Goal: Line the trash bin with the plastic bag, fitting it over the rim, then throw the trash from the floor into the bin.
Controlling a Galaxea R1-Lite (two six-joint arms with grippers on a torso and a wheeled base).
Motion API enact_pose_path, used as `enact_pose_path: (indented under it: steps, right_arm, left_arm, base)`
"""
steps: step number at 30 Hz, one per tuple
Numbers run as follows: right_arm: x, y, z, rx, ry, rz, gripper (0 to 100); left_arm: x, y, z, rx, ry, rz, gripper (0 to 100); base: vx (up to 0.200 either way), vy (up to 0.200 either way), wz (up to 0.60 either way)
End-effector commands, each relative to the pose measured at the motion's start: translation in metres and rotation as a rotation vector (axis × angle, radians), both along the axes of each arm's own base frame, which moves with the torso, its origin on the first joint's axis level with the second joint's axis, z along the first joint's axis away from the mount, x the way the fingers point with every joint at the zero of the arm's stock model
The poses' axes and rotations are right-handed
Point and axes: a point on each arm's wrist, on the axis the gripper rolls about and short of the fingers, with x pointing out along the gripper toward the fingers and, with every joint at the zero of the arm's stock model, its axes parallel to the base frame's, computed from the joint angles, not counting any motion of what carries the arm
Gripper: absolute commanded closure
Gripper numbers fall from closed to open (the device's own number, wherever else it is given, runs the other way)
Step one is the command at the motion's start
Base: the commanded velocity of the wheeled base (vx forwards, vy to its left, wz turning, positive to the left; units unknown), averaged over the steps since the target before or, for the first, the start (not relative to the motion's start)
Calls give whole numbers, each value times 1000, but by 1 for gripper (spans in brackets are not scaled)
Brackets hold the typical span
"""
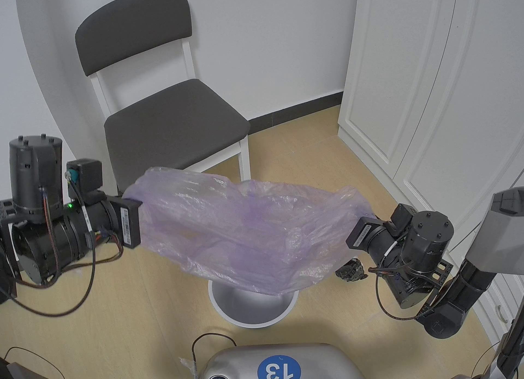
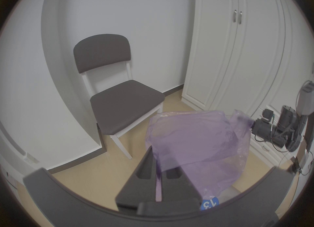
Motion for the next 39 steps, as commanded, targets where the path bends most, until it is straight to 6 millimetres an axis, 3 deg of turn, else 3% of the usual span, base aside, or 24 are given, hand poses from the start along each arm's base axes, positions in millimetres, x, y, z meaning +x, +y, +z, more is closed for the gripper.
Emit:
enact_pose_path:
  steps: [1,8,13,19,28,32,39]
  right_arm:
    - [-10,2,-3,-9,12,33,100]
    - [-21,0,-13,-42,62,99,100]
    - [-34,-6,-22,-76,118,175,100]
    - [-43,0,-26,-90,136,218,100]
    - [-41,42,-5,-90,-5,359,100]
    - [-47,48,-4,-98,-14,446,100]
    - [-40,61,7,-132,-33,486,100]
  left_arm:
    - [-17,-2,-15,11,-4,-60,100]
    - [-26,0,-38,-19,8,-108,100]
    - [-37,6,-60,-55,48,-237,100]
    - [-30,-1,-68,-89,75,-328,100]
    - [-8,-45,-83,-94,41,-443,100]
    - [1,-57,-91,-110,1,-450,100]
    - [2,-62,-103,-140,-48,-433,100]
  base:
    - [0,0,0]
    - [0,0,0]
    - [0,0,0]
    - [0,0,0]
    - [0,0,0]
    - [0,0,0]
    - [0,0,0]
